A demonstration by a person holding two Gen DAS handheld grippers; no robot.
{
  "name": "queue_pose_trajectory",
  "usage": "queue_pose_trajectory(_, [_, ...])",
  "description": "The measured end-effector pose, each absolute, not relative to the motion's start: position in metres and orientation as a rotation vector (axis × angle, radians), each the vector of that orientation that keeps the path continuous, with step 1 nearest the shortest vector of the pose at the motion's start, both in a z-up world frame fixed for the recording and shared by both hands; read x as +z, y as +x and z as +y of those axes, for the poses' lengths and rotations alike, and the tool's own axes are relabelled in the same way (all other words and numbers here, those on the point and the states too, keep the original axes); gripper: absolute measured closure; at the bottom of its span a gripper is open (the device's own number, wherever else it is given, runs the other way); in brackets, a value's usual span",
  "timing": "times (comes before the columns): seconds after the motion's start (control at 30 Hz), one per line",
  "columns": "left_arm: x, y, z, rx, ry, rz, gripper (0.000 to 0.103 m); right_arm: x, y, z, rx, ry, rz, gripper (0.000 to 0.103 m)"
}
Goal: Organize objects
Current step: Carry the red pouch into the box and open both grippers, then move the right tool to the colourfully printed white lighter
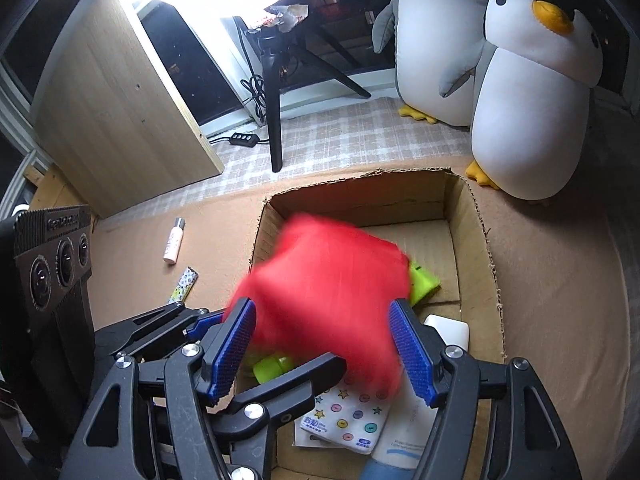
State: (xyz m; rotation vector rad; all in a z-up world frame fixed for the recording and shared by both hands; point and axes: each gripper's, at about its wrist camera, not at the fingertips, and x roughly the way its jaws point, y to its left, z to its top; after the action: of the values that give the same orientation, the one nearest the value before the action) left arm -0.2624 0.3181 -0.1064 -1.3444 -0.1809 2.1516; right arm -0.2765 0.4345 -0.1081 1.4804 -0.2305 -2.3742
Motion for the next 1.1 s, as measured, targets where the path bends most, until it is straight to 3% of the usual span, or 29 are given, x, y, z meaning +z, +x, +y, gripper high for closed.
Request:
queue_pose_trajectory(0.4, [-0.078,-0.230,0.290,2.207,-1.270,-0.132,0.035,-0.087,-0.259,0.435,-2.421,1.438,-0.271,0.037])
queue_pose_trajectory(1.1, [-0.028,-0.102,0.182,2.340,-1.190,-0.021,0.034,-0.069,-0.158,0.369,-2.415,1.319,-0.285,0.037])
